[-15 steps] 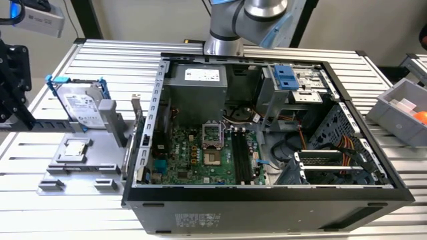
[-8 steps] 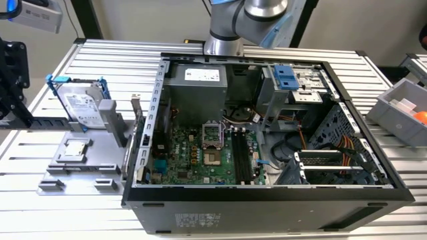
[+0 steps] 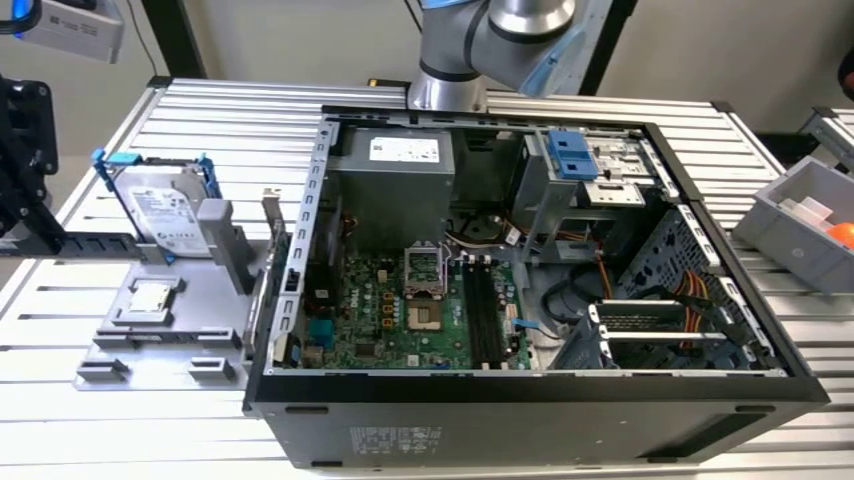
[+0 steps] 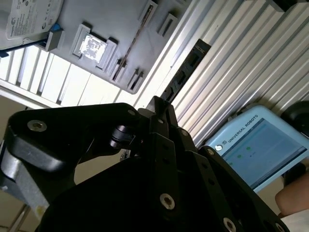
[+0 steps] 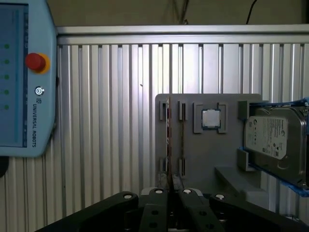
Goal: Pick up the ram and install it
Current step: 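Pick up the ram and move it above insertion slot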
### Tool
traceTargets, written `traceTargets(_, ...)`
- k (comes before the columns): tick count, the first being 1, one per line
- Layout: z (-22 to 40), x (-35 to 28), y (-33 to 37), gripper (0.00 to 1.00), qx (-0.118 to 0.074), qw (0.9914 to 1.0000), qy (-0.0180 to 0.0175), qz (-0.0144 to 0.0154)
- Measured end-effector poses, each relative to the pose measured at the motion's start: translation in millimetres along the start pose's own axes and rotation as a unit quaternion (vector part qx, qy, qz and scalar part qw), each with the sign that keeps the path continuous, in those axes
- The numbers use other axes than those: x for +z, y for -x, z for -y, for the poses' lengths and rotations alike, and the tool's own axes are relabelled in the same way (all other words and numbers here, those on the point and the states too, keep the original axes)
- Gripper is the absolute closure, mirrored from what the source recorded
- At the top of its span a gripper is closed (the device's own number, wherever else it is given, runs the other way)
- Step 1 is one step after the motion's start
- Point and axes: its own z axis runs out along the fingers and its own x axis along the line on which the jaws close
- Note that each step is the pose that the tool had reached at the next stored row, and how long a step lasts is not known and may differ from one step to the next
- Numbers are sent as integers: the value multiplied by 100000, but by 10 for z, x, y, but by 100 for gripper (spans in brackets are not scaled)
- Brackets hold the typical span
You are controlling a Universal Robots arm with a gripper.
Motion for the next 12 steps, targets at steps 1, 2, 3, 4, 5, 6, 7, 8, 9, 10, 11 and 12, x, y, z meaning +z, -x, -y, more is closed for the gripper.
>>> traceTargets(1, 0, 0, 0, 100, 0, 100000, 1, -2)
traceTargets(2, 0, 0, 0, 100, -2, 100000, -2, 1)
traceTargets(3, 0, 0, 0, 100, -2, 100000, -2, 3)
traceTargets(4, 0, 0, 0, 100, -3, 100000, 2, -1)
traceTargets(5, 0, 0, 0, 100, 0, 100000, 1, -1)
traceTargets(6, 2, 0, 0, 100, -5, 100000, -2, 0)
traceTargets(7, 6, -2, 0, 100, -7, 100000, 5, -7)
traceTargets(8, 12, -3, 0, 100, -7, 100000, 14, -17)
traceTargets(9, 18, -1, -1, 100, -11, 100000, -2, -4)
traceTargets(10, 24, -2, 0, 100, -5, 100000, 2, -6)
traceTargets(11, 31, -2, 0, 100, -4, 100000, 7, -10)
traceTargets(12, 40, -1, 0, 100, -5, 100000, -4, 3)
